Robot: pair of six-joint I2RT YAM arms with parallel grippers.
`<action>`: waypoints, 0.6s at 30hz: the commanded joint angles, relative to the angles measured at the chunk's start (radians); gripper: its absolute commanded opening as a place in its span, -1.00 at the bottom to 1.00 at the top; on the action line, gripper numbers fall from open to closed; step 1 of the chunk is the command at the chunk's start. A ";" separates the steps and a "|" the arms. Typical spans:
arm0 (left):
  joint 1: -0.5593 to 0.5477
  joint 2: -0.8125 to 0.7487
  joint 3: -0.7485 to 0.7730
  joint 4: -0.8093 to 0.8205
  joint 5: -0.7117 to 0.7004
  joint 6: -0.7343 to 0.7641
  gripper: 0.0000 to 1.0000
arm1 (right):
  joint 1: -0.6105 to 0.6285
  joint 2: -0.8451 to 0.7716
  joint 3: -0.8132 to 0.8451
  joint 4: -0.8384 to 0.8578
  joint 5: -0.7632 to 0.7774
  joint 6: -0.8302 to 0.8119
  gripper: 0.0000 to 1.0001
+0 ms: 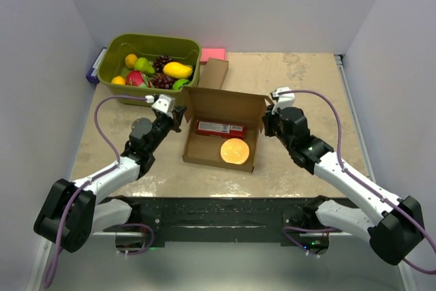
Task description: Fold the paper box
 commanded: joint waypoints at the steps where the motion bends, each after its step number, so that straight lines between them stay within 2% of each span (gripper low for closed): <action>1: -0.077 0.015 0.022 -0.003 -0.078 0.016 -0.98 | 0.014 -0.040 0.003 0.077 0.059 0.110 -1.00; 8: -0.110 0.015 -0.004 0.013 -0.106 -0.053 -1.00 | 0.032 -0.037 -0.016 0.125 0.097 0.185 -1.00; 18: -0.156 0.030 0.015 0.034 -0.117 -0.147 -1.00 | 0.121 0.000 -0.011 0.157 0.181 0.242 -1.00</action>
